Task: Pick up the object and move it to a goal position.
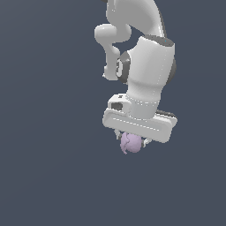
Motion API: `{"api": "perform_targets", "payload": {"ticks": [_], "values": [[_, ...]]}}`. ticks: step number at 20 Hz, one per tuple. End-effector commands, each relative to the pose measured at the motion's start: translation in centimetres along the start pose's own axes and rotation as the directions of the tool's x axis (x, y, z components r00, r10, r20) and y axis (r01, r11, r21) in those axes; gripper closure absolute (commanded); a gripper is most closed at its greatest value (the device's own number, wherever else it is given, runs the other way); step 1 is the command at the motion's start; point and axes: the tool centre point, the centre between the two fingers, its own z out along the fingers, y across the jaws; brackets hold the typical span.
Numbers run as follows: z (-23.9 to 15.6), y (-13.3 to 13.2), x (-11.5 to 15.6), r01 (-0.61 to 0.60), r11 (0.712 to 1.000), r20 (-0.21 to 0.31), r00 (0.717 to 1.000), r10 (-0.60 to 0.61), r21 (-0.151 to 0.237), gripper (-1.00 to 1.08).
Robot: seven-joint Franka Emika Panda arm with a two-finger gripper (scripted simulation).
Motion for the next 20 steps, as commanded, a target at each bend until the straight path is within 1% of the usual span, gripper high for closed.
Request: {"api": "perform_targets", "payload": {"ticks": [1, 6, 10, 15, 20], "values": [[-4.1, -0.5, 1.7, 0.004, 1.000, -0.078, 0.997, -0.004, 0.002, 1.08], [-11.8, -1.5, 3.9, 0.013, 1.000, -0.219, 0.976, -0.013, 0.000, 1.08], [-16.8, -2.1, 4.6, 0.019, 1.000, -0.307, 0.952, -0.020, -0.004, 1.08], [-21.2, -2.7, 4.9, 0.025, 1.000, -0.381, 0.924, -0.027, -0.009, 1.08], [-23.9, -3.1, 4.8, 0.029, 0.999, -0.425, 0.904, -0.032, -0.014, 1.08]]}}
